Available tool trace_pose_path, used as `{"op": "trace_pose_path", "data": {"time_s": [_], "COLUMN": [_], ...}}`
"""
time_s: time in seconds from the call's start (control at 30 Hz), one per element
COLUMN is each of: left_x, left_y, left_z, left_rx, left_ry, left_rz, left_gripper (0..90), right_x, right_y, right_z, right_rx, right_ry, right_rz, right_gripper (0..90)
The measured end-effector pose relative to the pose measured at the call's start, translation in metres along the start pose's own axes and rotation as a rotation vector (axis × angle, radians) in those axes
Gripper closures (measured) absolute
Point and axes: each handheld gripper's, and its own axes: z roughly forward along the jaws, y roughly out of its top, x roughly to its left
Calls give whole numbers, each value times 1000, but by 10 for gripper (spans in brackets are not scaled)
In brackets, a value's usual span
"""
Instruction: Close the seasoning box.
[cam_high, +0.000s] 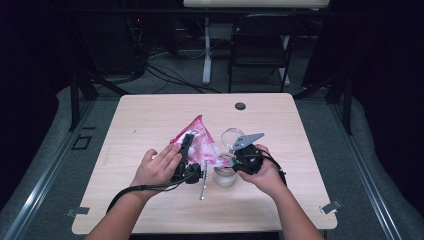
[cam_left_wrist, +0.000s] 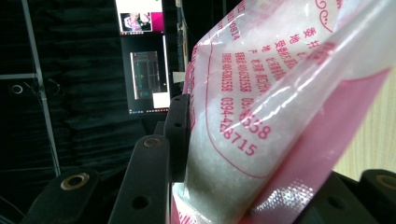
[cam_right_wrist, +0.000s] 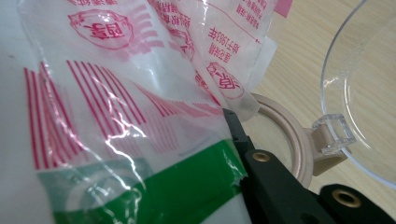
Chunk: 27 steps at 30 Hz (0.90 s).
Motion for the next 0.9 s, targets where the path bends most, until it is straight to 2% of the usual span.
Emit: {"op": "trace_pose_path", "data": {"time_s": [0.9], "left_x": [1], "left_y": [0], "left_z": [0], "left_rx": [-2], "left_ry": [0], "left_rz": [6], "left_gripper": [690], "right_x": [0], "right_y": [0], "right_z": [0], "right_rx": [-3], "right_ry": [1], "right_rz": [1], "right_gripper": [900]}}
